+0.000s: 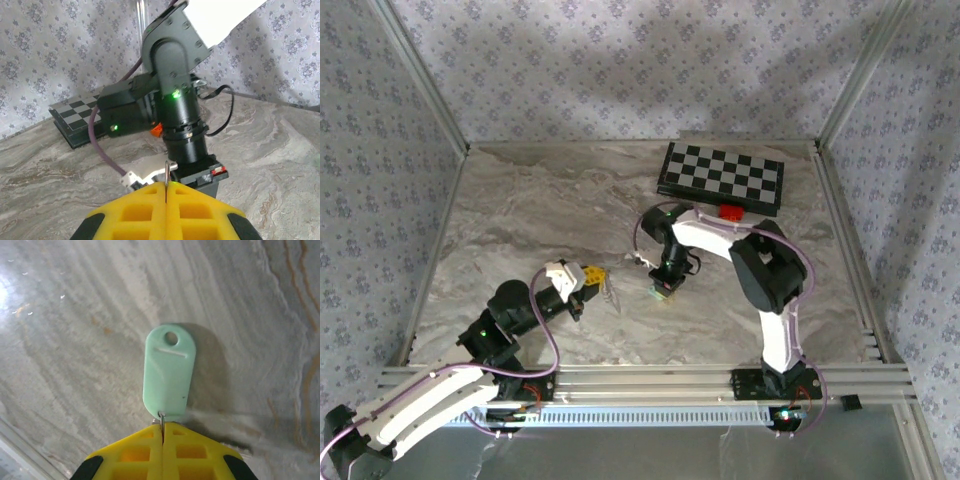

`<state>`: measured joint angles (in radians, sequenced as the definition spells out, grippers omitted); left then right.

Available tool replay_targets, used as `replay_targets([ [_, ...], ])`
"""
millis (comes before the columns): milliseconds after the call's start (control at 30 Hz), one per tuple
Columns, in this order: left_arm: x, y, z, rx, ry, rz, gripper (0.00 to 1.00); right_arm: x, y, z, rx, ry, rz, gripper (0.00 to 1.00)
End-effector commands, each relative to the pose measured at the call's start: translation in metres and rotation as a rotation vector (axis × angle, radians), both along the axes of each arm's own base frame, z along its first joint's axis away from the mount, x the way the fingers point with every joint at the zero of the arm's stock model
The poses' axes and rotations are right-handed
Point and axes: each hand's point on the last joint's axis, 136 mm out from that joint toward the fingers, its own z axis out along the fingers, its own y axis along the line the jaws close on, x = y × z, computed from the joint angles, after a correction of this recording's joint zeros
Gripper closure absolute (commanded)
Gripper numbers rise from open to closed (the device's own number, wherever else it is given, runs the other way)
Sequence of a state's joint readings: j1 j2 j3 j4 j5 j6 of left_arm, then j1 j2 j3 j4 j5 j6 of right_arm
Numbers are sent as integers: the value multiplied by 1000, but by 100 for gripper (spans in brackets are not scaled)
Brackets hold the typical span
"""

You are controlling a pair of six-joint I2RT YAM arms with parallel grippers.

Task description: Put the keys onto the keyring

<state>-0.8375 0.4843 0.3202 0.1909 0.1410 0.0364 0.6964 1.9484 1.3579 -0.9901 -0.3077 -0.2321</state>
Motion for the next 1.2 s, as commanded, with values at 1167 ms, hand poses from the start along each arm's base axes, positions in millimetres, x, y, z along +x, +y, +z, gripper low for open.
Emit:
replay_targets([
  [1167,-70,-11,105,-235,-120,-334,100,-114,60,325,1594,-679,202,100],
])
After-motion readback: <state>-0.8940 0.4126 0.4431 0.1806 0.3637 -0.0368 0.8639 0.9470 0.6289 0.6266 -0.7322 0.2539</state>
